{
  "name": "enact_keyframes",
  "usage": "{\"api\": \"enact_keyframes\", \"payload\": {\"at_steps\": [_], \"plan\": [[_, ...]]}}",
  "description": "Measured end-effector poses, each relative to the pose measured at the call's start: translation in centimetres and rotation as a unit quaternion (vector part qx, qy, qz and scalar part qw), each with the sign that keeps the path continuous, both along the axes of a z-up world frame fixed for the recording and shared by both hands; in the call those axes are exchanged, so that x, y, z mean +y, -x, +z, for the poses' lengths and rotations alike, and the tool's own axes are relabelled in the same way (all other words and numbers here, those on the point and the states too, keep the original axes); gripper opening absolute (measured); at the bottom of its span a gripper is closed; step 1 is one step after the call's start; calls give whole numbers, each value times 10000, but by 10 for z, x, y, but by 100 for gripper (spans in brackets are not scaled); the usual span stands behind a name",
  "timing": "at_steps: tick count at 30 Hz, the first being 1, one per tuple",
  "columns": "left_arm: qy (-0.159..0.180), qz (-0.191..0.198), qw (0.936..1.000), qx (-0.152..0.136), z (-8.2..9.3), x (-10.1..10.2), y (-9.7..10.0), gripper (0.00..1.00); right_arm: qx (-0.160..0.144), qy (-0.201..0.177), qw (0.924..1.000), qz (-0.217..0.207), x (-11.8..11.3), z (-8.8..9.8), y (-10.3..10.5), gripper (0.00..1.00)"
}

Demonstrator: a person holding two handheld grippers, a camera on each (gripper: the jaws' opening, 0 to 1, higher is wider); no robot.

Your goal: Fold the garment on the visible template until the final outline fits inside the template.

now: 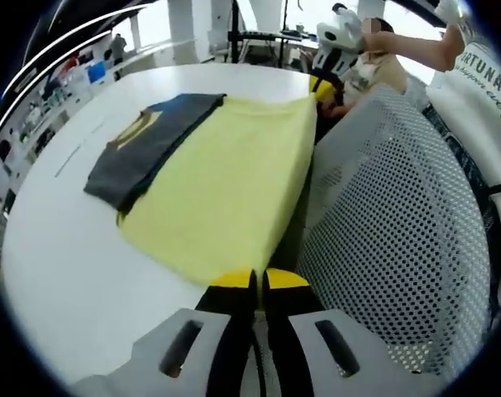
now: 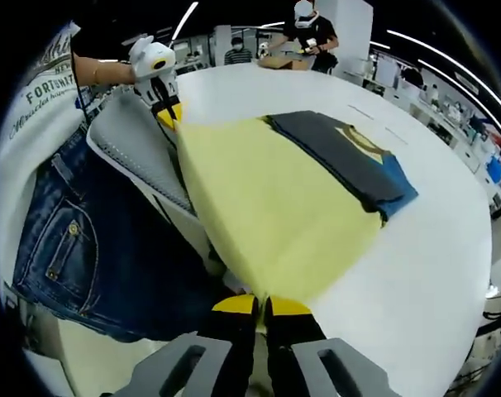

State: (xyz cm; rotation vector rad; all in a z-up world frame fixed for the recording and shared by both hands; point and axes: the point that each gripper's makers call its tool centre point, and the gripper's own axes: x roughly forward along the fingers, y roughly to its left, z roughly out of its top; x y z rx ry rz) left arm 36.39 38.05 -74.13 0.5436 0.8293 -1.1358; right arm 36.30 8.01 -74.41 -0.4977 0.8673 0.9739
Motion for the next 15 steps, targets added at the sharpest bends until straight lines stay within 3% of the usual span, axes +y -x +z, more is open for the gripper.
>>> {"api": "enact_keyframes", "payload": {"at_steps": [15], "plan": [[30,-40,9991,-419,26,-2,-46,1,-518,52,9986,-21,0,22,-47,0]]}}
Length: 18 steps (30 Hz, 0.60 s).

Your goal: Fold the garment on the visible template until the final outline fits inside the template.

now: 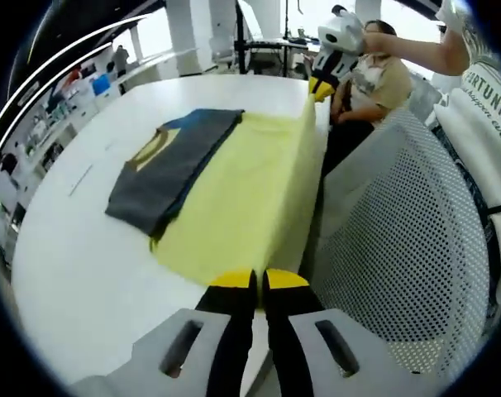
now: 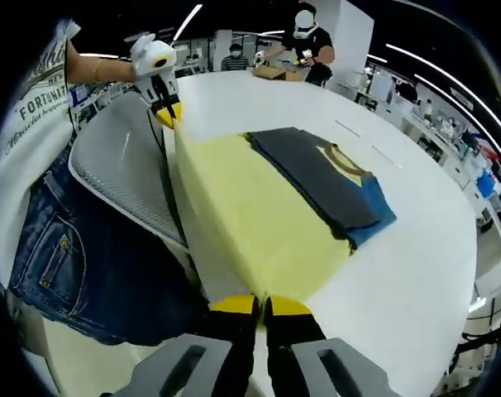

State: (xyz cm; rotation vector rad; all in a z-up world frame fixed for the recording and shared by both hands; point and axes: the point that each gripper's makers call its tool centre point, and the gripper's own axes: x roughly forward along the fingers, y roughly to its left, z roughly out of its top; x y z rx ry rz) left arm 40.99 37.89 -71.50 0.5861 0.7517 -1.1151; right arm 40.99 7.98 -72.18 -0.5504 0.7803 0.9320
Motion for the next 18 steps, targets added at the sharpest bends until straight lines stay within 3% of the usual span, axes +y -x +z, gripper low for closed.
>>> {"api": "enact_keyframes", "payload": {"at_steps": [18], "plan": [[117,116,9978,-645,32,-3,-65,1,-661,97,9977,-63,-3,28,-62,0]]}}
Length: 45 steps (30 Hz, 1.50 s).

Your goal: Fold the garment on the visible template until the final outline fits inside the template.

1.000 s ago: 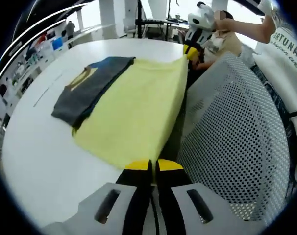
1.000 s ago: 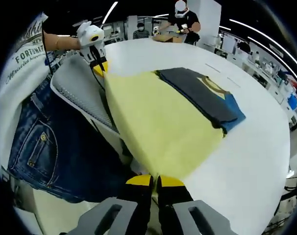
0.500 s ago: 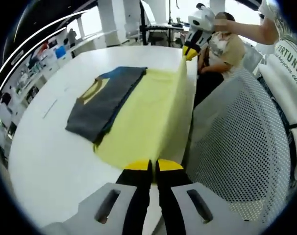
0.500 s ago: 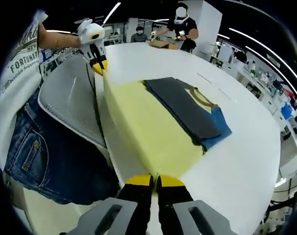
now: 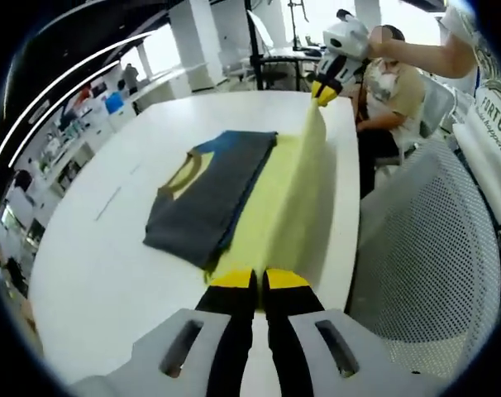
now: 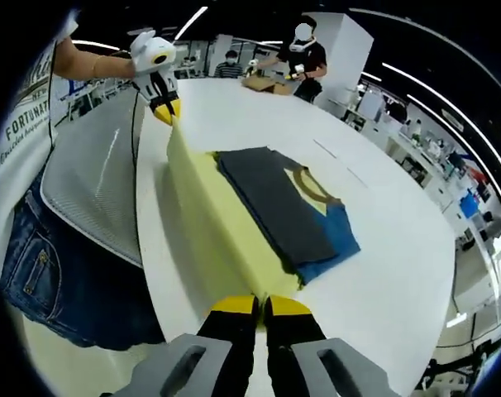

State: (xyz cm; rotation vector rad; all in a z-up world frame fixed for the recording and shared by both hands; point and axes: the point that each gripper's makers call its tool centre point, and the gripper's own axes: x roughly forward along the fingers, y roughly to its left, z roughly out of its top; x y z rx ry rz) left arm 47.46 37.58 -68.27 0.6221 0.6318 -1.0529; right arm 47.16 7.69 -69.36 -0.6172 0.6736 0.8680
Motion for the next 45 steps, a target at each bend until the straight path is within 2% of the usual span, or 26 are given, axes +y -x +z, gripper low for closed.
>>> {"api": "enact_keyframes", "payload": {"at_steps": [3,8,16,21,35,45], "plan": [[-38,10,9999,-146,6,0,-13,1,-99,3,9999,-18,0,5,-9,0],[93,125,9995,-265,14,-1,-32,1,-274,-5,9996,-89,-3,13,-27,0],[173,68,9982,-563,22,-4,-64,1,-543,2,9982,-266,-5,21,-59,0],[272,144,9976,-620,26,-4,-82,1,-643,-34,9974,-313,-6,25,-73,0],[423,434,9940,-907,46,-6,-119,1,-1114,29,9925,-509,-6,45,-121,0],[519,602,9910,-1076,57,-11,-138,1,-1318,92,9888,-686,-10,51,-145,0]]}}
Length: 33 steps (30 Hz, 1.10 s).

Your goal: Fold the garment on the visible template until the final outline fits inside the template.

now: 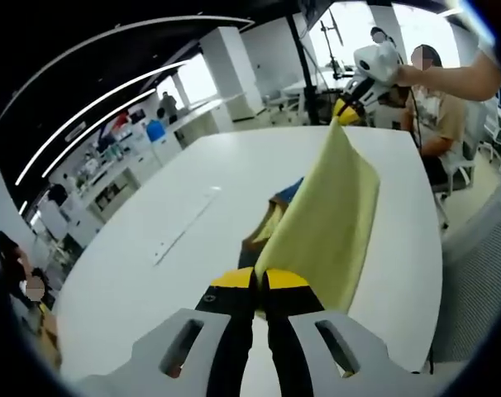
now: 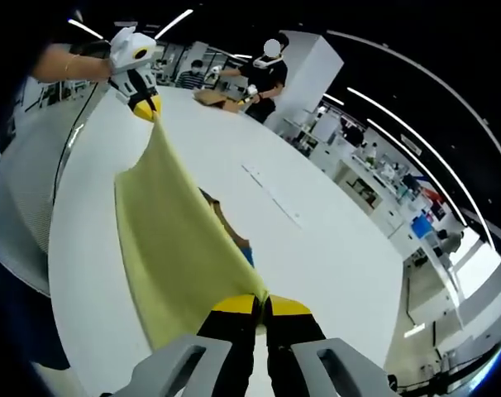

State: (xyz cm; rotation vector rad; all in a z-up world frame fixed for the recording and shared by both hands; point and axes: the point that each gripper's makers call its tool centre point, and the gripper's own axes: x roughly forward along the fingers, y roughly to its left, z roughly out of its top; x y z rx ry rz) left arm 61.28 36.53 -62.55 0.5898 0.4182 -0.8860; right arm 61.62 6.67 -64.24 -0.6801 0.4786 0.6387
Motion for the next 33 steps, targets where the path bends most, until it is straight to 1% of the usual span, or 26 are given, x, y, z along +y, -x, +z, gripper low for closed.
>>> {"api": "enact_keyframes", "payload": {"at_steps": [4,9,11,12,17,20,22,25,26,29,33], "plan": [[49,131,9999,-50,4,0,-11,1,-69,101,9999,-74,1,-1,-11,0],[27,251,9996,-94,4,-1,-24,1,-142,306,9993,-144,0,-4,-26,0],[-10,283,9995,-99,2,0,-30,1,-144,285,9993,-199,0,-5,-32,0],[0,330,9994,-84,1,1,-33,1,-149,218,9993,-256,0,-6,-37,0],[132,500,9986,-51,0,5,-50,1,-157,190,9991,-338,1,-10,-51,0],[227,631,9977,19,-3,7,-60,1,-162,198,9990,-376,2,-12,-60,0],[284,700,9971,80,-7,7,-65,1,-185,255,9987,-404,3,-14,-66,0],[272,758,9966,172,-16,8,-73,1,-127,324,9986,-406,4,-23,-74,0],[280,806,9960,252,-20,9,-75,1,-102,346,9986,-395,4,-25,-76,0],[282,853,9953,366,-31,10,-81,1,35,385,9985,-395,4,-39,-82,0],[256,909,9940,561,-48,12,-89,1,121,462,9982,-357,6,-50,-88,0]]}}
